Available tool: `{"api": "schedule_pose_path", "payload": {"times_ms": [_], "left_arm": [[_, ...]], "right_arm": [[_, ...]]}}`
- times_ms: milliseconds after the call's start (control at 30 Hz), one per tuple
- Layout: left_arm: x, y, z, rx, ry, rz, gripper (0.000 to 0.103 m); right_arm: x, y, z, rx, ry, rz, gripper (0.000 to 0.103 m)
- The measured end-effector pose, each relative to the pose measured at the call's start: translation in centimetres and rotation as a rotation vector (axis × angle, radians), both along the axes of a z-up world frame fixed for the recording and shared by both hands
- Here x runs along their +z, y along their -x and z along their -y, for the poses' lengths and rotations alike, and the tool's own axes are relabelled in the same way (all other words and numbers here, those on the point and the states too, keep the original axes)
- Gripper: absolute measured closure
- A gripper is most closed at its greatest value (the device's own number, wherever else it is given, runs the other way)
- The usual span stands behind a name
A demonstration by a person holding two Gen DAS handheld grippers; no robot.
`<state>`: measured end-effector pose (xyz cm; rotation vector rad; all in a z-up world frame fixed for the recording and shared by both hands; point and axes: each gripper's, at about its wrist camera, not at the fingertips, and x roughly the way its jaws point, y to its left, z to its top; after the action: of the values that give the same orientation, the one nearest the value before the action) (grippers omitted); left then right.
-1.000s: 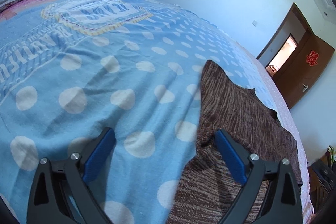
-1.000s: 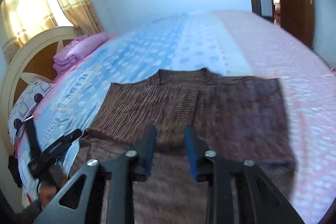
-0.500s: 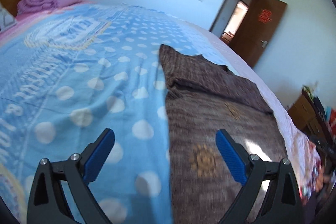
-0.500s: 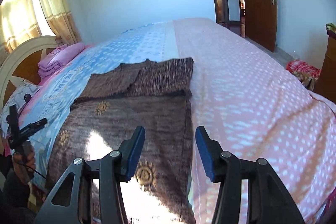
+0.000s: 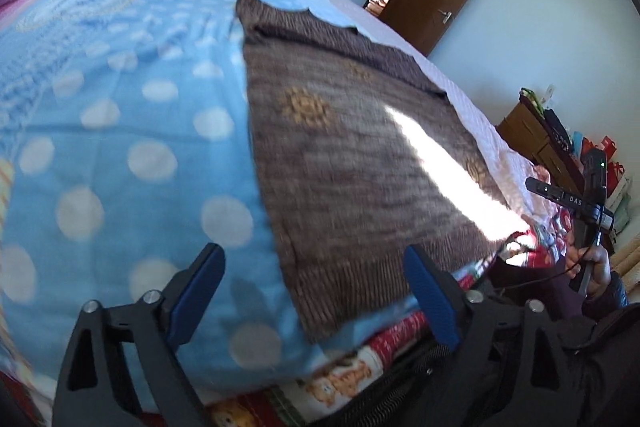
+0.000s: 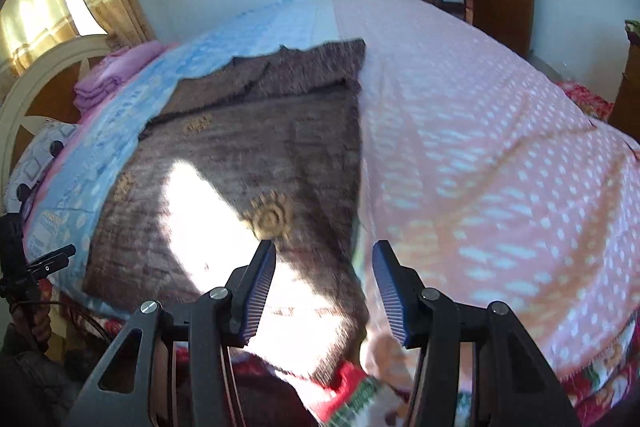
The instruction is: Fold small clothes
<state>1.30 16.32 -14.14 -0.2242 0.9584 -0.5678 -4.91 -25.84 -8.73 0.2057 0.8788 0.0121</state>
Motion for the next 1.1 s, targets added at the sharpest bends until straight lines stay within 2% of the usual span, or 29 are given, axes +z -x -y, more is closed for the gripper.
{"api": "schedule_pose_path", "payload": {"times_ms": [33,133,233,333,567,667,767,800,833,900,967,1100], "left_arm": [[-0.8,0.2,0.2,-0.007,0.007,-0.021,0.021],[-0.8,1.4,0.6,0.000,-0.007,0.020,0.021],[-0.8,1.6,1.0,-0.028,0.019,-0.013,0.021],[-1.1,1.7,1.2,-0.040,0.036,-0.037,0.021],[-1.4,2.6,1.8,-0.039,0.011,-0.039,0.022],[-1.4,2.6,2.2,-0.049,-0.008,-0.046,0.033],[-1.8,2.3,1.9,-0.034,0.008,-0.063,0.048],[-1.9,2.1,1.5,-0.019,0.023,-0.073,0.057],[-2.0,1.9,1.3,-0.008,0.034,-0.082,0.075],[-2.5,1.4,0.9,0.000,0.067,-0.130,0.099],[-2.5,1.0,0.7,0.018,0.079,-0.144,0.099],[-0.6,0.6,1.1,0.007,0.071,-0.074,0.099]], "right_arm": [[-0.6,0.5,0.2,-0.005,-0.011,-0.021,0.051],[-2.1,1.2,-0.2,0.011,-0.009,-0.077,0.051],[-3.2,1.1,-0.8,0.027,0.024,-0.122,0.051],[-3.9,1.0,-1.2,0.051,-0.004,-0.136,0.051],[-5.3,1.0,-3.3,0.113,0.111,-0.192,0.052],[-5.5,1.0,-3.1,0.110,0.089,-0.204,0.069],[-5.5,1.0,-3.1,0.120,0.119,-0.207,0.078],[-5.4,0.9,-3.0,0.121,0.119,-0.206,0.087],[-5.4,0.8,-3.0,0.126,0.104,-0.208,0.092],[-5.1,0.8,-2.9,0.125,0.036,-0.209,0.093],[-4.2,0.7,-2.3,0.125,-0.038,-0.192,0.094],[-1.7,0.4,-1.2,0.113,-0.178,-0.131,0.094]]}}
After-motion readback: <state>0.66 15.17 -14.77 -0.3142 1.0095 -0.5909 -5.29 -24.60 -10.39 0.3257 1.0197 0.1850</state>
